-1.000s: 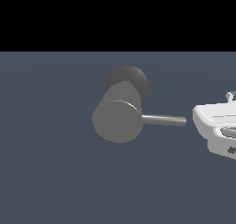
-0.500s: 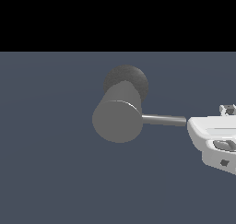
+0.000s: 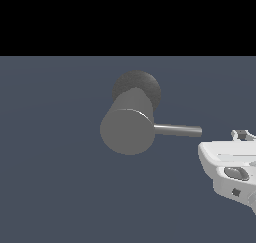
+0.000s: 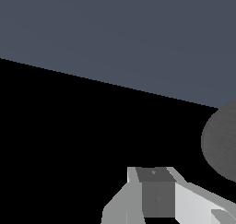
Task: Turn on the faucet by rotating a designated handle.
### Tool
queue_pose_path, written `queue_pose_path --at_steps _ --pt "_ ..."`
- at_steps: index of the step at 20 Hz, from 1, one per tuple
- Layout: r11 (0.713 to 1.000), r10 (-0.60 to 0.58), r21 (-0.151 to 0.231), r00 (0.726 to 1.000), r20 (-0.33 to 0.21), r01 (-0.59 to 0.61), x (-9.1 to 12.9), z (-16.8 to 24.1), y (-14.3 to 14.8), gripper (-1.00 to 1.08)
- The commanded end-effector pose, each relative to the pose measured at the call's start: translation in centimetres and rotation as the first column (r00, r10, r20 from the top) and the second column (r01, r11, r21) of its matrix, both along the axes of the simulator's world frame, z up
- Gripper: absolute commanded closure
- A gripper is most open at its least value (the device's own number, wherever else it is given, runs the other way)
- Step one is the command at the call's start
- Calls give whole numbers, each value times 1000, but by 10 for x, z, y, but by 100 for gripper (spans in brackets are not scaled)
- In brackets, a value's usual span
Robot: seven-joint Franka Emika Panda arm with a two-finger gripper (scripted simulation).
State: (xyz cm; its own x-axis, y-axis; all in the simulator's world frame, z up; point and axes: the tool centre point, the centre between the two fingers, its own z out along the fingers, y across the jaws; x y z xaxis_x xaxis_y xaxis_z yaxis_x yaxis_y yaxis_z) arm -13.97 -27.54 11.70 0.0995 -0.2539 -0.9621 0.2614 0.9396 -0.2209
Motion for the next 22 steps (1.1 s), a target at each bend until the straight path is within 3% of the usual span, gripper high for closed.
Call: queue_pose_path --at_steps 1,8,22 --pt "1000 1 19 1000 2 -1 1 -2 3 108" --pt "996 6 88 1000 16 -7 5 -6 15 108" --pt "981 15 195 995 -100 5 -7 -58 45 108"
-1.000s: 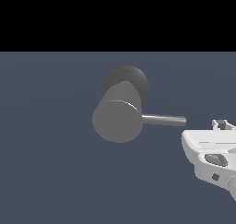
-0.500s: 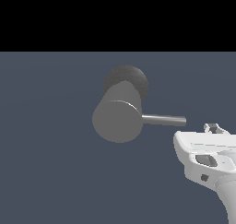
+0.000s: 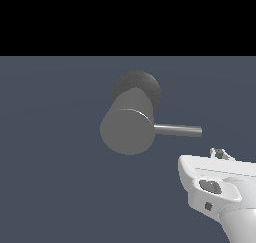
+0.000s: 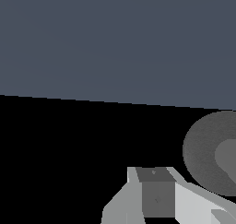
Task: Turn on the faucet by rotating a designated handle.
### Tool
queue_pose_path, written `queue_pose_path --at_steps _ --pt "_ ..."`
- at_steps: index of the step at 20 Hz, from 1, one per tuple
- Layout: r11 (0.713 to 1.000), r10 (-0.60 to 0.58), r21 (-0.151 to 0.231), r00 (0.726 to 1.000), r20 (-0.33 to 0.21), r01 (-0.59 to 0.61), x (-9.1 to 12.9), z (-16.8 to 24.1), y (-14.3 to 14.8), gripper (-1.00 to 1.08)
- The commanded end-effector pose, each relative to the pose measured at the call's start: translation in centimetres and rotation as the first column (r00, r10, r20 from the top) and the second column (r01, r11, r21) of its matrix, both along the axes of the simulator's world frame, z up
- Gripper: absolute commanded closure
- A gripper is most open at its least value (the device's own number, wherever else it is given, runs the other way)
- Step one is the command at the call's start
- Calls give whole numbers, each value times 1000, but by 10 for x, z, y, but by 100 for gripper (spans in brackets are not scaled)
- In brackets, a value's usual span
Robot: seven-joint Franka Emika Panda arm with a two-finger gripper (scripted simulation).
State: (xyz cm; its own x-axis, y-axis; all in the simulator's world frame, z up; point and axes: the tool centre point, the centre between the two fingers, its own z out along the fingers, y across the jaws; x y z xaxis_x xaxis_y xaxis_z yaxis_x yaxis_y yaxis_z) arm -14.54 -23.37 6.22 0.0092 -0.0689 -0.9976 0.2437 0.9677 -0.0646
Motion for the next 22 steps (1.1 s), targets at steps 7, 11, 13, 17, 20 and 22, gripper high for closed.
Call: queue_pose_path --at_steps 7,11,13,17,20,22 --pt "998 26 56 1000 -7 -26 3 1 26 108" --pt "994 57 99 998 -4 -56 8 3 46 108" --pt "991 73 112 997 -4 -72 11 4 55 108" --pt "989 99 110 995 -4 -98 13 7 69 108" --pt "989 110 95 994 -4 -110 14 9 75 108" --pt "990 113 90 994 -4 -112 14 10 76 108"
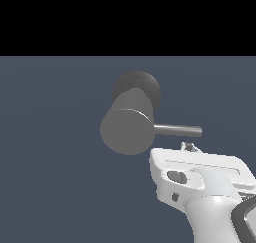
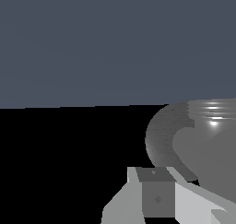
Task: Turn on the faucet by rotating a designated handle.
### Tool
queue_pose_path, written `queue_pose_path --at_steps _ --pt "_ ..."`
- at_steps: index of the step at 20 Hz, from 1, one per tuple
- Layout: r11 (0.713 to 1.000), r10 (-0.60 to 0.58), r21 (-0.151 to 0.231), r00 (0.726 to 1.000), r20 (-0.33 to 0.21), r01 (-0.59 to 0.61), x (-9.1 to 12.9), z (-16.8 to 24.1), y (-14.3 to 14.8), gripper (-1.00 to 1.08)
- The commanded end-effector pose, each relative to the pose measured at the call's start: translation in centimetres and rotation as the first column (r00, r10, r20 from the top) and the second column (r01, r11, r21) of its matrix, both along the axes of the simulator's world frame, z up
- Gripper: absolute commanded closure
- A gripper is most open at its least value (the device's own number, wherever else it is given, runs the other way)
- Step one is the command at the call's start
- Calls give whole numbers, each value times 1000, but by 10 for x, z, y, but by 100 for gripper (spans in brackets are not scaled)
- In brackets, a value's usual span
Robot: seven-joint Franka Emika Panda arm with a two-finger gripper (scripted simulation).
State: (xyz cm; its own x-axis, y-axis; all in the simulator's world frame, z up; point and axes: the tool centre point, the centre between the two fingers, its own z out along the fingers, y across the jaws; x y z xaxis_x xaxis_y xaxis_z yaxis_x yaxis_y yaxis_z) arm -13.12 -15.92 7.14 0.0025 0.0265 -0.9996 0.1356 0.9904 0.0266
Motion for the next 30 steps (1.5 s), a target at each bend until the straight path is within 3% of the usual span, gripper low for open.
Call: queue_pose_path --at_steps 1,24,25,30 --pt "1000 3 -6 1000 0 -3 0 1 2 108" --pt "1000 4 -6 1000 0 -4 -1 61 -5 108" --pt "1000 -11 -5 999 -37 11 -3 39 -15 108" --pt "1000 -8 -5 1000 -29 8 -2 58 -10 108"
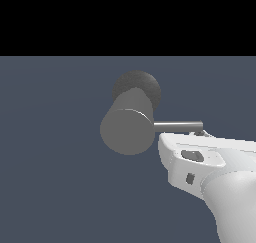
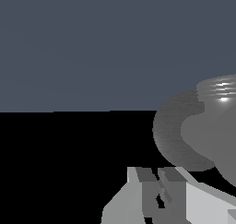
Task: Turn on the faucet by rotating a designated handle.
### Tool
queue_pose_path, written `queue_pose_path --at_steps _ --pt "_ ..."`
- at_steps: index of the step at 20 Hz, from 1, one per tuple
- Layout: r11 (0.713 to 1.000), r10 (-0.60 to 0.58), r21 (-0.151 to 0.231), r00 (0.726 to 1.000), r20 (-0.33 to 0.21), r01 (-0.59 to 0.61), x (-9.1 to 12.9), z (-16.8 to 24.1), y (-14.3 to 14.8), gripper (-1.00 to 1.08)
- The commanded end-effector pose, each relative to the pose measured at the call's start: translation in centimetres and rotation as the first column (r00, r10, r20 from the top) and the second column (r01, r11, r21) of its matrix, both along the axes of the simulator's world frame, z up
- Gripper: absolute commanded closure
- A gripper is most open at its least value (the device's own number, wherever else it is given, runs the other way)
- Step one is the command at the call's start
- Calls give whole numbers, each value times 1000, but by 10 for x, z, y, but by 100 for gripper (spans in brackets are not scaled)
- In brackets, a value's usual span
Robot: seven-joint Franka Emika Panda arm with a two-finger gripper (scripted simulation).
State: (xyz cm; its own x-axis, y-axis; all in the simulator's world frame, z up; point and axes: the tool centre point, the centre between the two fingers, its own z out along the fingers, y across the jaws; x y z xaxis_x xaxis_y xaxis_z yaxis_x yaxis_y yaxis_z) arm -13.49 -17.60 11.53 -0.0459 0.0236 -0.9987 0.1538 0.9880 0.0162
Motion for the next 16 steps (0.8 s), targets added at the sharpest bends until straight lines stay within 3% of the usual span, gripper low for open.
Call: queue_pose_path --at_steps 1,16 --pt "1000 10 -2 1000 21 -10 2 18 8 108" --pt "1000 19 -3 999 43 -19 5 71 24 108"
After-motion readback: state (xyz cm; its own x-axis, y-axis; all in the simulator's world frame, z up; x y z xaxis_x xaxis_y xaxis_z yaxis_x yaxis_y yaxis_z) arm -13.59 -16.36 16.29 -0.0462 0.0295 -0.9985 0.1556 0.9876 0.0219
